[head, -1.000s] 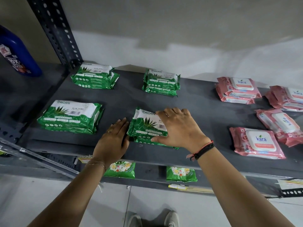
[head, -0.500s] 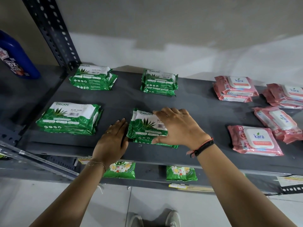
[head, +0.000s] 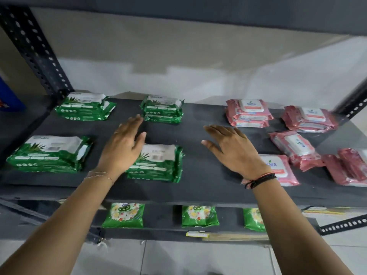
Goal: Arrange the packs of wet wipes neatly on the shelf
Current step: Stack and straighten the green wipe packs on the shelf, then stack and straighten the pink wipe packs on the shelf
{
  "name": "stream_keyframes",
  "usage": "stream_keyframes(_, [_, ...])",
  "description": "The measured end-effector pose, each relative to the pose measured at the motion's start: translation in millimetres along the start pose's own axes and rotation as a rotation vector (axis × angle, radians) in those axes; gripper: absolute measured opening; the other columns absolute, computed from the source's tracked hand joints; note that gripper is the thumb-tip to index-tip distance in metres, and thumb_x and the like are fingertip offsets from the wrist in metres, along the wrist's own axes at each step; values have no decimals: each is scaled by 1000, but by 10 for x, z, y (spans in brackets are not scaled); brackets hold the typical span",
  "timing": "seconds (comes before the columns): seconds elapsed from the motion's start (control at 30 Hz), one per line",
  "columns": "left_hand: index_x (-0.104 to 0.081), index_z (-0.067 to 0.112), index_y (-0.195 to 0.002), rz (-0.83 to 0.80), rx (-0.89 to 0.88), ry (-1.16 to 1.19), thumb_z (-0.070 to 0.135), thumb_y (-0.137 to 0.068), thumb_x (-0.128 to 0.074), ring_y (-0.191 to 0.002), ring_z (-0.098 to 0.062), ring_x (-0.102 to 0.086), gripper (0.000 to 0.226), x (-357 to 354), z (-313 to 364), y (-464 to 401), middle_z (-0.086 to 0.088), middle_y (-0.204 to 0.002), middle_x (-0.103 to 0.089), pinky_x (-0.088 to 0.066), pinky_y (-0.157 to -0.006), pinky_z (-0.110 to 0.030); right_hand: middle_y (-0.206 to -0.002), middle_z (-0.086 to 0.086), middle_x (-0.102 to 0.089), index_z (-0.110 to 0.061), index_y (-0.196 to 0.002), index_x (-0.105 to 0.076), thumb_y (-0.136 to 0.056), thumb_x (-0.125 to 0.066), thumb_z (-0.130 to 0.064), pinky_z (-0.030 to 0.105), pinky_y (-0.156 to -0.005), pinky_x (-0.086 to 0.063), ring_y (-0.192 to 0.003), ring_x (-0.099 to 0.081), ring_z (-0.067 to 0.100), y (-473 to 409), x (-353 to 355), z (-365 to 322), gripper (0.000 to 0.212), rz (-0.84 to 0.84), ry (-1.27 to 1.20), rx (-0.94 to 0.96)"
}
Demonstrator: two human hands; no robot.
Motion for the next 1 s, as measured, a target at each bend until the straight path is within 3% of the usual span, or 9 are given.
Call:
stream_keyframes(0.13, [-44, 1, -125, -1, -182, -76, 16, -90, -49, -119, -41, -45, 38, -521, 940, -60, -21, -135, -45, -39, -96, -52, -134, 9, -51, -18, -135, -32, -90, -46, -35, 42, -97, -39, -118, -48, 33, 232, 196, 714, 50, 64, 43, -104])
stream_keyframes(0.27, [-50, -2, -119, -89, -244, -160, 13, -84, -56, -111, -41, -53, 39, -1202, 1532, 4, -22, -130, -51, -44, -91, -55, -137, 14, -45, -15, -134, -30, -90, -45, -32, 46, -99, -37, -122, -42, 36, 501, 303, 1635, 50, 29, 74, -331])
stream_keyframes(0.37, [-53, -6, -114, -165, -198, -187, 15, -81, -61, -106, -42, -57, 39, -1553, 1609, 74, -26, -122, -56, -44, -89, -55, -140, 18, -40, -9, -133, -30, -88, -47, -35, 51, -100, -35, -125, -37, 40, 615, 285, 2142, 54, -27, 67, -462])
stream_keyframes(0.5, [-58, -6, -107, -255, -106, -220, 30, -82, -33, -101, -40, -60, 50, -1747, 1557, 180, -26, -115, -61, -47, -85, -55, -143, 18, -35, -11, -136, -25, -84, -50, -46, 52, -101, -34, -126, -33, 43, 606, 154, 2420, 68, -88, -79, -556])
stream_keyframes(0.67, [-56, -3, -111, -222, -65, -174, 34, -83, -29, -109, -38, -56, 54, -1785, 1508, 213, -23, -122, -58, -43, -91, -54, -135, 19, -43, -14, -135, -25, -79, -56, -45, 50, -94, -41, -119, -44, 42, 558, 50, 2553, 72, -133, -147, -620])
stream_keyframes(0.87, [-55, -2, -113, -150, -44, -127, 17, -84, -56, -113, -38, -53, 35, -1773, 1500, 204, -22, -125, -55, -39, -95, -51, -120, 20, -55, -13, -127, -37, -76, -60, -38, 46, -85, -46, -107, -52, 40, 562, 229, 2474, 61, 55, -141, -541])
stream_keyframes(1.0, [-52, -2, -117, -159, -28, -96, 18, -86, -54, -120, -36, -46, 37, -1771, 1493, 206, -21, -130, -51, -32, -102, -47, -121, 14, -56, -17, -129, -40, -72, -67, -33, 45, -83, -49, -102, -56, 35, 543, 523, 2194, 65, 160, -152, -193])
Point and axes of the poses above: each hand's wrist, its own y-axis away from the middle knuckle, its own x-axis out of the back of the hand, z = x × y, the point moved 4 cm from there along -y, towards the middle knuckle
